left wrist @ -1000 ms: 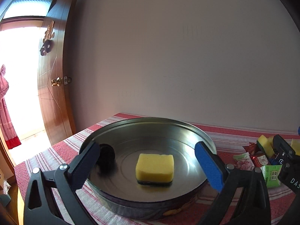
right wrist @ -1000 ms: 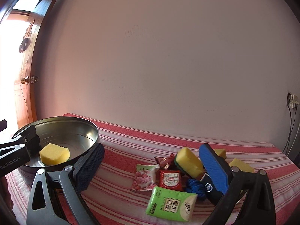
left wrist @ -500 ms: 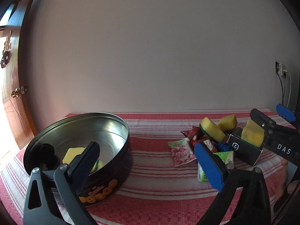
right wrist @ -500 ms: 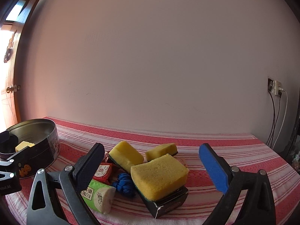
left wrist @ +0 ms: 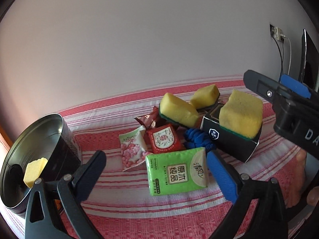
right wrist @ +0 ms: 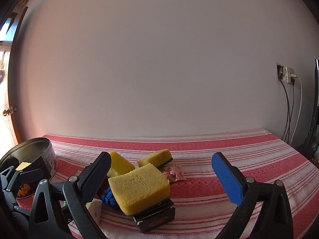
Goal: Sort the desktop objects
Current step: 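Return both tools to the pile and grasp the green tissue pack with the left tool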
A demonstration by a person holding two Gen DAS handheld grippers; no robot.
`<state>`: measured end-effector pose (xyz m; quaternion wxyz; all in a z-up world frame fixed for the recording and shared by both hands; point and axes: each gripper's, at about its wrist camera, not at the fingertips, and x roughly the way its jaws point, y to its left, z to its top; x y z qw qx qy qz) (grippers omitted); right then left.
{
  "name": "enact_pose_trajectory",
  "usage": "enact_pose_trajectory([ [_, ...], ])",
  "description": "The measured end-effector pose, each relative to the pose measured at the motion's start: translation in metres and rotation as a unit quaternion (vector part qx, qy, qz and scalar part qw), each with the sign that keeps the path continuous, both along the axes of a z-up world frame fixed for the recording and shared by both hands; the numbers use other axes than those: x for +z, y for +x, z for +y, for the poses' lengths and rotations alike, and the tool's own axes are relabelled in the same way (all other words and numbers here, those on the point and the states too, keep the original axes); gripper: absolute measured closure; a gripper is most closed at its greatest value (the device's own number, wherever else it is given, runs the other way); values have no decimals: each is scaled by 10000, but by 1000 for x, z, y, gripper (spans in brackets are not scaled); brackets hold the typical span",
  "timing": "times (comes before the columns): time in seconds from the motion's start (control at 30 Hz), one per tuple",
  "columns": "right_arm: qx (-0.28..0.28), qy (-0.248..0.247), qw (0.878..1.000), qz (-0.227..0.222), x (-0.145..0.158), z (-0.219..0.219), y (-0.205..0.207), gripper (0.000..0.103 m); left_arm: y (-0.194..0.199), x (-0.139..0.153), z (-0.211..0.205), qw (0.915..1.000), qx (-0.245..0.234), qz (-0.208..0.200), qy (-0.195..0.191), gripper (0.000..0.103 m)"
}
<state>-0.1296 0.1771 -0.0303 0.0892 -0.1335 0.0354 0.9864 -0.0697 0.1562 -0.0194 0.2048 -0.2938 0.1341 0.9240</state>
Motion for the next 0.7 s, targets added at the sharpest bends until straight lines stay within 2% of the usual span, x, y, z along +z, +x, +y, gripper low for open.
enact_pose_trajectory([
  [0.13,-29,170,9998,-112,-1,-4,-3,0,-15,-10,7,9987,-44,-502,2,1],
  [0.2,-55,201,9997,-106,-1,-3,0,0,-23,-16,8,9967,-70,-810,25,5],
  [0.27,-89,233,9996,-153,-2,-3,-1,0,-31,-22,9,9936,-144,-1120,100,17],
  [0.3,-106,248,9995,-182,-3,-3,-3,0,-34,-25,9,9919,-162,-1255,151,19],
  [0.37,-113,237,9994,-224,-4,-2,-4,0,-40,-30,8,9881,-176,-1510,241,35],
  [0.4,-110,224,9994,-237,-4,-2,-5,0,-42,-32,6,9865,-181,-1596,314,34],
  [0.5,-123,272,9992,-276,-5,-2,-8,0,-41,-29,-7,9841,-148,-1654,624,35],
  [0.63,-48,229,9988,-428,-7,0,-14,0,-41,-24,-32,9763,-17,-1686,1357,35],
  [0.7,64,152,9981,-588,-10,1,-21,0,-42,-22,-46,9734,176,-1648,1581,35],
])
